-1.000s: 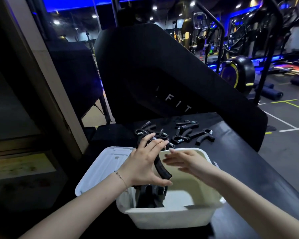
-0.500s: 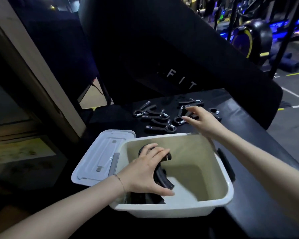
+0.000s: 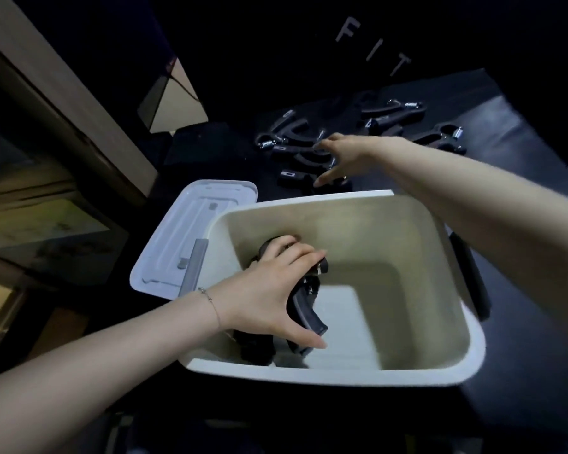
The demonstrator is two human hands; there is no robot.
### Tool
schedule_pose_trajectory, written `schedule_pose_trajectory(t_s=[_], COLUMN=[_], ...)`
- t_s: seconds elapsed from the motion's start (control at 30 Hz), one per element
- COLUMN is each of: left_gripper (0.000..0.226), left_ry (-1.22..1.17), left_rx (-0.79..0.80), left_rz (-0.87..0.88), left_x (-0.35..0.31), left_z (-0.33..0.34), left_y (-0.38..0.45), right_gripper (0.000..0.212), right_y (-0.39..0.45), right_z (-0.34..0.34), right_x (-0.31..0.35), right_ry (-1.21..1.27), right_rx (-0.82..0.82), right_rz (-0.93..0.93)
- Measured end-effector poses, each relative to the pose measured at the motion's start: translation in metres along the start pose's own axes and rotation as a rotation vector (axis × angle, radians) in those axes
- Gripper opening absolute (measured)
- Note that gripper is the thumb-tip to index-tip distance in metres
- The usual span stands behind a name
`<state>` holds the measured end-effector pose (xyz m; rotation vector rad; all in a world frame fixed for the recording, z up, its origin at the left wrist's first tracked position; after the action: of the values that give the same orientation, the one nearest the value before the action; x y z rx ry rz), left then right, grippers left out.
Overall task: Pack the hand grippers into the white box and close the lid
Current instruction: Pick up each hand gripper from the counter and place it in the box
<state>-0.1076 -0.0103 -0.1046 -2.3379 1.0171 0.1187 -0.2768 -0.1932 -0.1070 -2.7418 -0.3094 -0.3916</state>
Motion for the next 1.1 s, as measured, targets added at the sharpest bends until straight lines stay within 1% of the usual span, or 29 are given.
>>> schedule_pose_trajectory(t_s=[0.17,0.33,0.5,0.67,0.8,0.93,0.97,1.03,1.1], left_gripper=[0.119,0.117,0.117,0.111,0.111,0.111,0.111,0.110,0.110], left_ry=[-0.004,0.067,0.075,0.073,0.093,0.100,0.101,0.107,0.109], left_rx=[0.023,0.054,-0.027,-0.059,-0.057,-0.053,-0.053,-0.051,-0.046], left_rz=[-0.034,-0.070,-0.056,-0.050,-0.047,-0.053,-0.053,-0.052,-0.054], left_x=[0.006,0.005,0.007,0.007,0.009,0.008,0.008,0.008,0.008], left_z=[0.000,0.002,-0.001,-0.006,-0.005,-0.002,-0.002,-0.003,-0.003], left_y=[0.002,0.001,0.000,0.002,0.002,0.002,0.002,0.002,0.001], right_gripper=[0.102,0.098,0.091,0.083,0.086,0.093,0.092,0.083,0.074], right_y=[0.028,0.049,0.062,0.069,0.067,0.065,0.064,0.064,0.064], right_z=[0.010,0.026,0.039,0.042,0.044,0.039,0.036,0.034,0.036], right_x=[-0.003,-0.009,-0.011,-0.019,-0.023,-0.024,-0.022,-0.019,-0.021], right_ry=[-0.072,-0.089,-0.128,-0.105,-0.051,-0.095,-0.134,-0.200,-0.146], right_rx=[0.055,0.068,0.023,-0.060,-0.110,-0.160,-0.174,-0.177,-0.146], right_rz=[-0.024,-0.039,-0.083,-0.060,-0.025,0.023,0.028,0.029,0.028])
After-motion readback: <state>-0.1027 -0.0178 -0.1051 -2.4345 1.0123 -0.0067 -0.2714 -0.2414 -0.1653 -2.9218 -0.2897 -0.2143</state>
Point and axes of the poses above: each hand's wrist, its own y-axis towards the middle knuckle, its own z-axis out of the palm, x = y × z, the point moved 7 cm from there along y, towards the middle knuckle, and after that the axes turned 7 degrees about x, right-handed, at the moved point
